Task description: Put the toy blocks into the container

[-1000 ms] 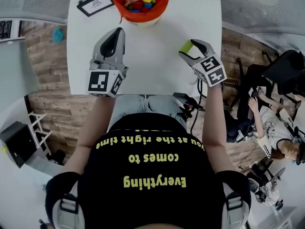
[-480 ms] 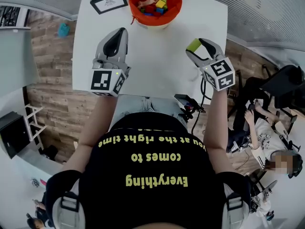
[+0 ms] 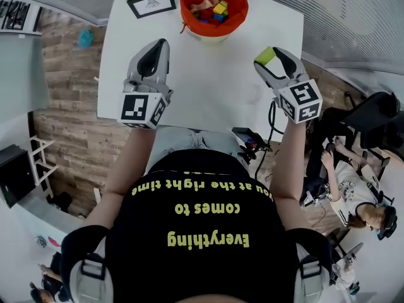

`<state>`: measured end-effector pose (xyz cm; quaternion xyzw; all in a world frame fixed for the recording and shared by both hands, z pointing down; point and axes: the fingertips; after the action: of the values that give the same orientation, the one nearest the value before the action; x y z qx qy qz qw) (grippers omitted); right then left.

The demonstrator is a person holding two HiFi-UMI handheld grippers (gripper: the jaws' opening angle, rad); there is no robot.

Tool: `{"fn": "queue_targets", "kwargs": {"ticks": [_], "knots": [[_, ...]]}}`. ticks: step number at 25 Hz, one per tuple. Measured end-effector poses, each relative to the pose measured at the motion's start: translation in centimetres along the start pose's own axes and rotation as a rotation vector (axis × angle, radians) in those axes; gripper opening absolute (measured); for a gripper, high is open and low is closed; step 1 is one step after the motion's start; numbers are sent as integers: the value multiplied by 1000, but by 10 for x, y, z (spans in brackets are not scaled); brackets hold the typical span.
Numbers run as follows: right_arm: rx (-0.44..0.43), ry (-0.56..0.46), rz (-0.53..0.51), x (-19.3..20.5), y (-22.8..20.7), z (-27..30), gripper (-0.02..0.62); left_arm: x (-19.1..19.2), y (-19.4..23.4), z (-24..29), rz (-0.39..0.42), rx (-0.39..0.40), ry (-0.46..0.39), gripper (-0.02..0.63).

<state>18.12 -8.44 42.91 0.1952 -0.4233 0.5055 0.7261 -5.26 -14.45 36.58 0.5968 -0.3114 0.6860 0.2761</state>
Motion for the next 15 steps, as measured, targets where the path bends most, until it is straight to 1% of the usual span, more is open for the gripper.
{"fn": "queue_targets", "kwargs": {"ticks": [6, 15], "knots": [[-1, -35, 0, -15, 6, 1, 296, -1, 7, -6, 1, -14, -2, -2], [-32, -102, -20, -50, 17, 12, 296, 0, 17, -15, 3, -33, 2, -2]]}}
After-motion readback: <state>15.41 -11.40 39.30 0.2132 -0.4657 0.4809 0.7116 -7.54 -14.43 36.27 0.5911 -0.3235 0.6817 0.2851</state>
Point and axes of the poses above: the fingertips, and each gripper's own axes: z forward along the fingers, y to its left, x out of its underside, and after that the axes turned 11 degrees about z, right-handed
